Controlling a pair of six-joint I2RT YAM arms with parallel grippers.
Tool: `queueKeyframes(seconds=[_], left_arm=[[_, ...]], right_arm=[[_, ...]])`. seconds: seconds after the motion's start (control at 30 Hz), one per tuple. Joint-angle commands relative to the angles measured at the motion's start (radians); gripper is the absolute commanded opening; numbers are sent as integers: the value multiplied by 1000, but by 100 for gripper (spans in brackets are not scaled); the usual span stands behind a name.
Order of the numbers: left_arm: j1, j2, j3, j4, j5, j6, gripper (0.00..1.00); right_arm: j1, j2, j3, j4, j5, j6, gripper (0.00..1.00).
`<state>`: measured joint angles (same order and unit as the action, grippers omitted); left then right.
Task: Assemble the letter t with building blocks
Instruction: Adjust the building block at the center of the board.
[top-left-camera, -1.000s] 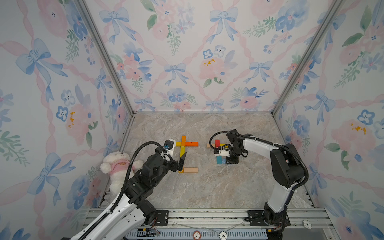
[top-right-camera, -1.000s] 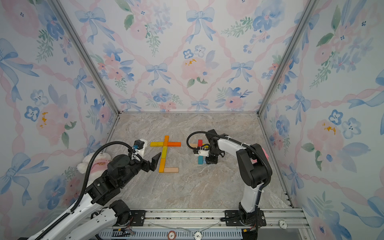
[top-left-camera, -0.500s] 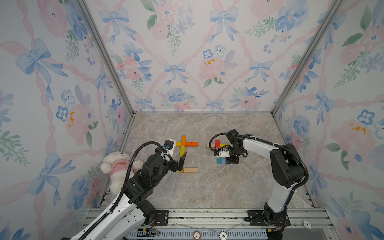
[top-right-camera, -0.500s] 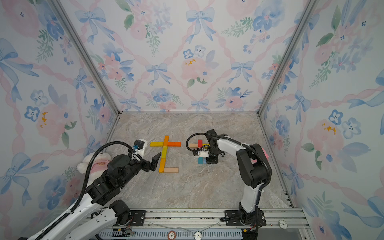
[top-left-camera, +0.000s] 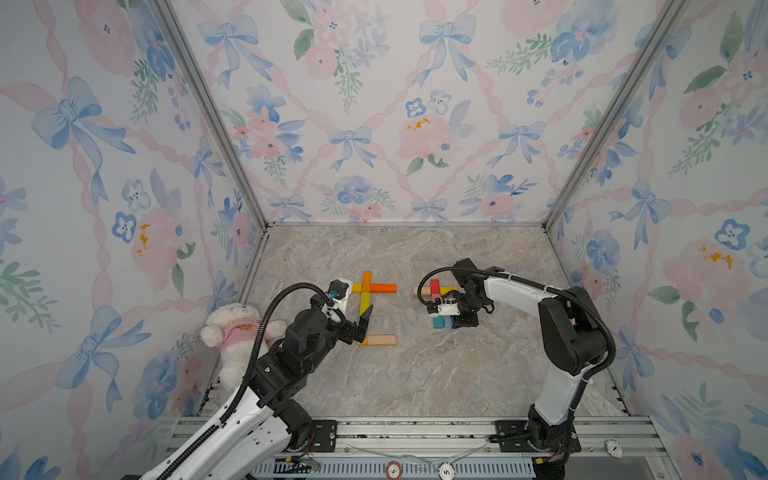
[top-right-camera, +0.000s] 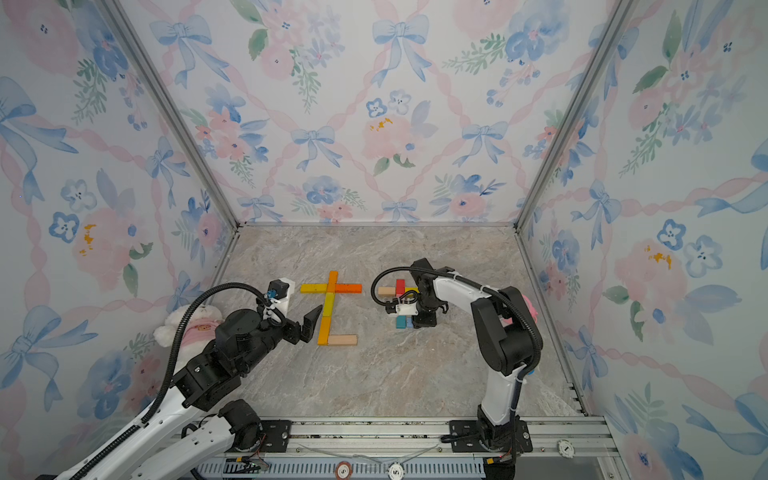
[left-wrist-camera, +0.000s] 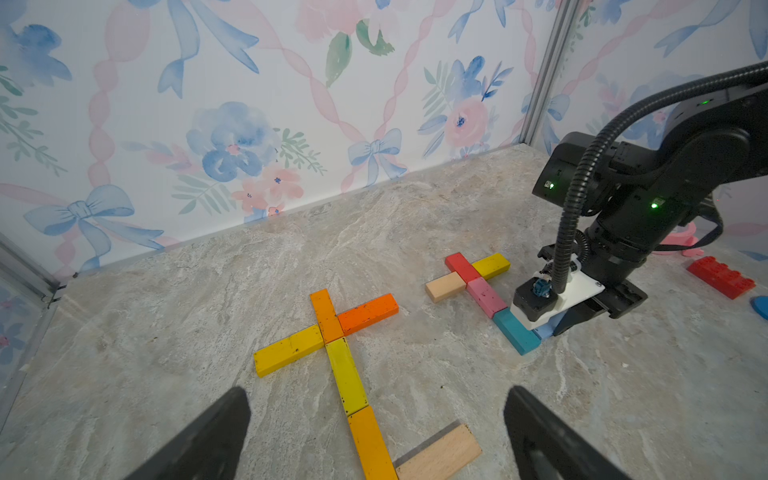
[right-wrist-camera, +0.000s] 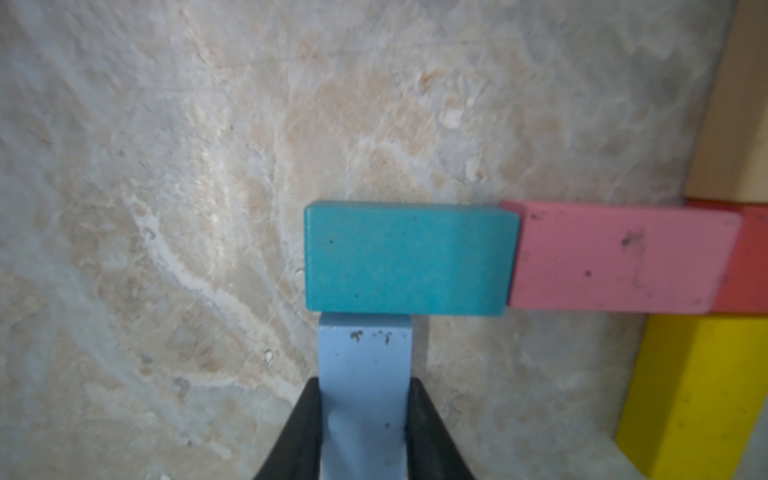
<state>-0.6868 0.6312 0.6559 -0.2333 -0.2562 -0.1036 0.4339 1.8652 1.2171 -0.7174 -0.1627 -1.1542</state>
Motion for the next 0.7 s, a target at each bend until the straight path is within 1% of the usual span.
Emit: queueKeyframes(seconds=[0.0,0.13,0.5,0.67], left_arm=[[1,-6,-10,15,2,24,98],[3,-6,-10,14,3,23,98],[2,-5,-10,13,4,25,98],[3,-6,-11,13,3,25,98]], right_arm=[[18,36,2,-26,17,-14,22],[21,42,12,-26,14,-1,24],[34,61,28,-34,26,12,25],[35,65,35,-42,35,26,33]])
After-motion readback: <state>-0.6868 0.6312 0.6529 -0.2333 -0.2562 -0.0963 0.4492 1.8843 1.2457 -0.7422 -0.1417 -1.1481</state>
